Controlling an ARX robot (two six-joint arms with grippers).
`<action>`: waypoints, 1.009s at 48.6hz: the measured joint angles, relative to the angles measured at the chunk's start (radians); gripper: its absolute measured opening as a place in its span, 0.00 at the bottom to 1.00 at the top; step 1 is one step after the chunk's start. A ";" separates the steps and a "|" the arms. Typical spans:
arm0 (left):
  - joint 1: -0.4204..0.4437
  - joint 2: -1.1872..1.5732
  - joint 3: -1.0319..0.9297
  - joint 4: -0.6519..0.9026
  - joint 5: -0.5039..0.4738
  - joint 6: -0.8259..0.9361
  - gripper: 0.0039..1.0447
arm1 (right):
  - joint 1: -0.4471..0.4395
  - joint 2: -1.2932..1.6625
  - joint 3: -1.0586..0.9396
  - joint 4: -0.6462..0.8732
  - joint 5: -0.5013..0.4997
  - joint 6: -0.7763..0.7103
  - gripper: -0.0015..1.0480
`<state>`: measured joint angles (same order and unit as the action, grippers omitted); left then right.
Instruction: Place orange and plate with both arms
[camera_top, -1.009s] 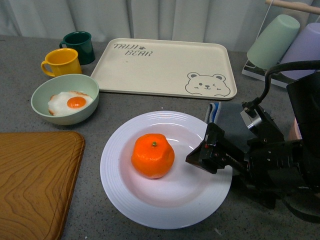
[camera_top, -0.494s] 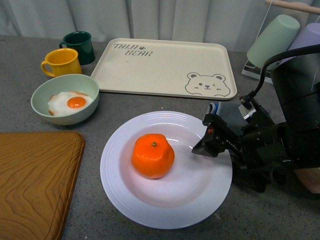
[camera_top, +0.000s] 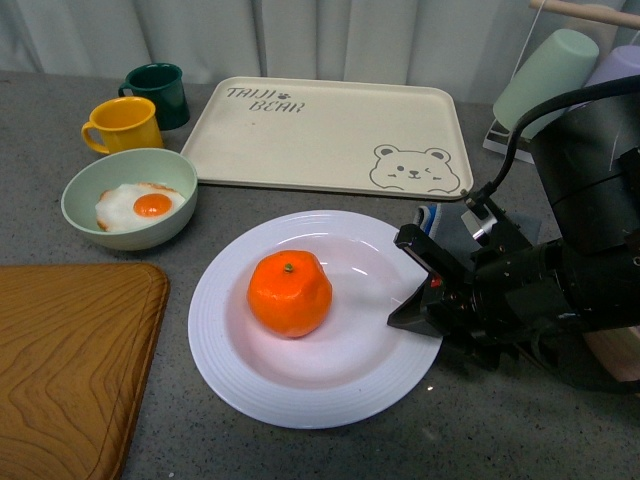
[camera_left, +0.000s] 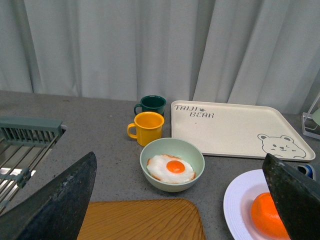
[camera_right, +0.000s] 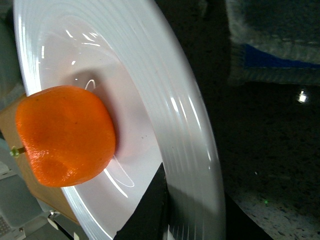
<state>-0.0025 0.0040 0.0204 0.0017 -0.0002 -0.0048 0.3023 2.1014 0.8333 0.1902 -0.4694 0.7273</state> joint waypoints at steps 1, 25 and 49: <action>0.000 0.000 0.000 0.000 0.000 0.000 0.94 | -0.002 -0.004 -0.005 0.012 -0.006 0.002 0.10; 0.000 0.000 0.000 0.000 0.000 0.000 0.94 | -0.043 -0.128 -0.087 0.265 -0.062 0.081 0.04; 0.000 0.000 0.000 0.000 0.000 0.000 0.94 | -0.132 0.027 0.275 0.140 -0.127 0.084 0.04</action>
<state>-0.0025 0.0040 0.0204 0.0017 -0.0006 -0.0048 0.1707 2.1284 1.1088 0.3298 -0.5964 0.8112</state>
